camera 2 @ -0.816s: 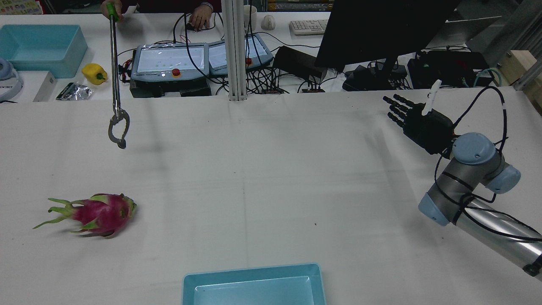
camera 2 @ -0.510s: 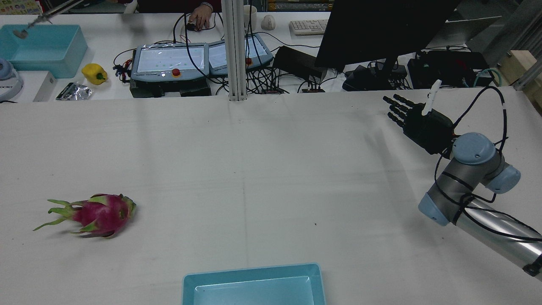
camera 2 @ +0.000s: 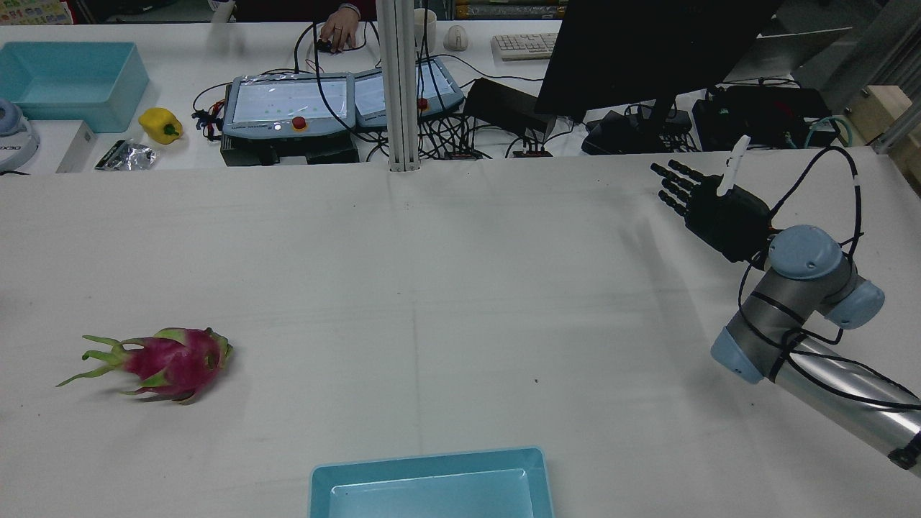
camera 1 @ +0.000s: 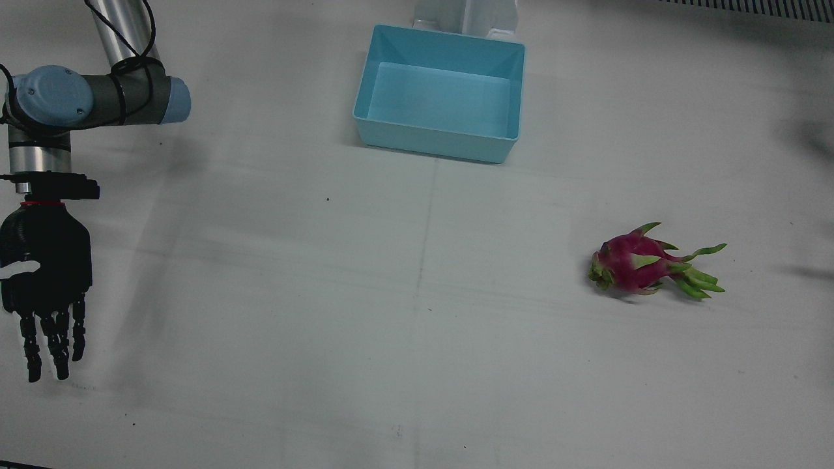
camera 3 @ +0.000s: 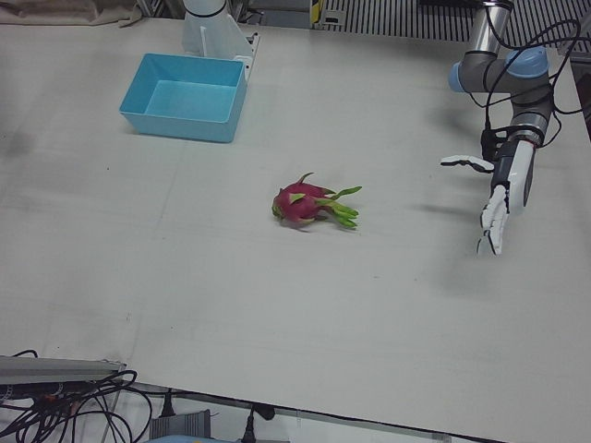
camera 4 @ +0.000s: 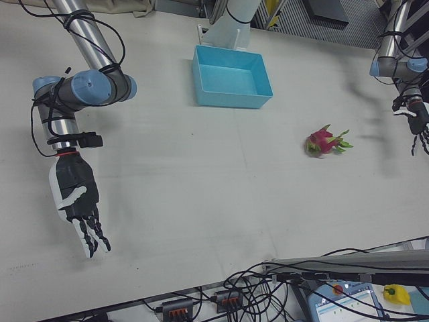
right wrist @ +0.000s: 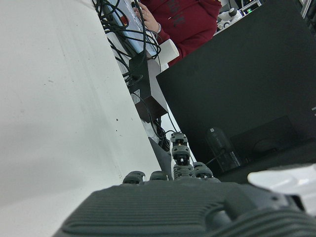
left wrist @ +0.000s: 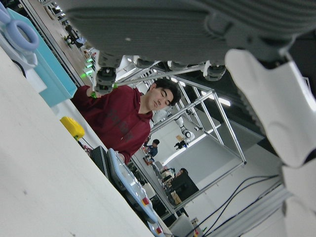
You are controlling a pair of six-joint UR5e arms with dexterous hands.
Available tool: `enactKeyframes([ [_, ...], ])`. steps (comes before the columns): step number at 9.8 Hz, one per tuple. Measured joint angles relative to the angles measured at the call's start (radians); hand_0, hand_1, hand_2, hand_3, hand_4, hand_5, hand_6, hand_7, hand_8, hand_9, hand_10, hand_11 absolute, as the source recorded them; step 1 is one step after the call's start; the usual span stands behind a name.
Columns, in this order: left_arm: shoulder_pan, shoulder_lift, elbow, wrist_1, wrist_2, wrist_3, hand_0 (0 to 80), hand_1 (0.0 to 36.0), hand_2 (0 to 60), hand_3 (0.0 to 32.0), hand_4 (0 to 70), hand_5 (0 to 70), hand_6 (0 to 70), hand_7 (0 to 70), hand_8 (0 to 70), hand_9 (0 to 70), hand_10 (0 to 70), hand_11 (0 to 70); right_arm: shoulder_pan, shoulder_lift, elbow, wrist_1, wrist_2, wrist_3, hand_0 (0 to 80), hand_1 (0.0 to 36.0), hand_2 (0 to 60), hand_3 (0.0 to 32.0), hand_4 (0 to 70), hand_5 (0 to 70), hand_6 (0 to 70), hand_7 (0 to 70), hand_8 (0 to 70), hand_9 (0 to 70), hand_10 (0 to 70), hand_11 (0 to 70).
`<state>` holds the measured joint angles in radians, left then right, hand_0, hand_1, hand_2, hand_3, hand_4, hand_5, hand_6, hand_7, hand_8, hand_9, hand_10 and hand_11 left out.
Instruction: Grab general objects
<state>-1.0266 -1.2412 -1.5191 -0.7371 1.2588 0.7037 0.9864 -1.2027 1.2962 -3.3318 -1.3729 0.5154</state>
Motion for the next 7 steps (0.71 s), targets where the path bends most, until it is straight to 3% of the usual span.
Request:
enactKeyframes([
  [1,-0.002,-0.007,-0.074,0.073,0.078,0.051,49.6,16.4,5.0,20.8,0.0,0.0,0.0,0.0,0.0,0.0,0.0,0.0,0.0,0.0,0.0,0.0,0.0,0.0,0.0,0.0,0.0,0.0,0.0,0.0,0.0,0.0,0.0,0.0,0.0,0.0],
  [2,-0.004,-0.018,-0.151,0.155,0.153,0.11,49.7,20.0,18.1,22.2,0.0,0.0,0.0,0.0,0.0,0.0,0.0,0.0,0.0,0.0,0.0,0.0,0.0,0.0,0.0,0.0,0.0,0.0,0.0,0.0,0.0,0.0,0.0,0.0,0.0,0.0],
  [3,-0.007,-0.024,-0.2,0.206,0.198,0.149,49.8,17.4,6.6,26.0,0.0,0.0,0.0,0.0,0.0,0.0,0.0,0.0,0.0,0.0,0.0,0.0,0.0,0.0,0.0,0.0,0.0,0.0,0.0,0.0,0.0,0.0,0.0,0.0,0.0,0.0],
  [4,-0.014,-0.028,-0.238,0.255,0.223,0.18,49.9,14.9,0.0,30.6,0.0,0.0,0.0,0.0,0.0,0.0,0.0,0.0,0.0,0.0,0.0,0.0,0.0,0.0,0.0,0.0,0.0,0.0,0.0,0.0,0.0,0.0,0.0,0.0,0.0,0.0],
  [5,-0.021,-0.034,-0.276,0.325,0.241,0.216,49.6,14.3,0.0,32.0,0.0,0.0,0.0,0.0,0.0,0.0,0.0,0.0,0.0,0.0,0.0,0.0,0.0,0.0,0.0,0.0,0.0,0.0,0.0,0.0,0.0,0.0,0.0,0.0,0.0,0.0],
  [7,-0.028,-0.068,-0.346,0.481,0.283,0.294,47.0,4.6,0.0,32.0,0.0,0.0,0.0,0.0,0.0,0.0,0.0,0.0,0.0,0.0,0.0,0.0,0.0,0.0,0.0,0.0,0.0,0.0,0.0,0.0,0.0,0.0,0.0,0.0,0.0,0.0],
])
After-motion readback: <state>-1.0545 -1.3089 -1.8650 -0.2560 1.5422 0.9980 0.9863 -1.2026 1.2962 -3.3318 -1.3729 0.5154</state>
